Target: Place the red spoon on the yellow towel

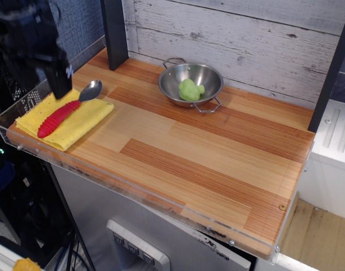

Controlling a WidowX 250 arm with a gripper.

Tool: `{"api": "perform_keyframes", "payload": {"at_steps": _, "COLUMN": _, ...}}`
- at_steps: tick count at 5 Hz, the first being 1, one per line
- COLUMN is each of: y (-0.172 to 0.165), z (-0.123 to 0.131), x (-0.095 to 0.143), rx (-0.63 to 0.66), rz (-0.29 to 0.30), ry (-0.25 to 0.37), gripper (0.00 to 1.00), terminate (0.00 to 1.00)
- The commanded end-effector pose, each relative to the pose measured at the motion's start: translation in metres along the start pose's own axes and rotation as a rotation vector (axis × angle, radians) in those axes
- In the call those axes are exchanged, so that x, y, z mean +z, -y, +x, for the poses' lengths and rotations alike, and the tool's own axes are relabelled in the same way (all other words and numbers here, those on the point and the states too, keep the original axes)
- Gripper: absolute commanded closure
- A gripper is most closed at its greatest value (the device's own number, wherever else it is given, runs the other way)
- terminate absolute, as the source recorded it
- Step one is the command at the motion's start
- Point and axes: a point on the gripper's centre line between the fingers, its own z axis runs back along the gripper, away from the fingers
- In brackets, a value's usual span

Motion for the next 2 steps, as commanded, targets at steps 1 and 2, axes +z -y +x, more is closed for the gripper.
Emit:
{"api": "perform_keyframes", "payload": {"at_steps": 1, "y": 0.0048, "z": 0.0032, "x": 0.0183, "rx": -0.034, "rz": -0.039, "ry": 0.079, "gripper": 0.0, "terminate": 0.0}}
{"api": "perform_keyframes", "payload": {"at_steps": 2, "y": 0.0064, "z": 0.0086, "x": 0.0128, "rx": -0.061, "rz": -0.051, "ry": 0.041, "gripper": 0.0, "terminate": 0.0}}
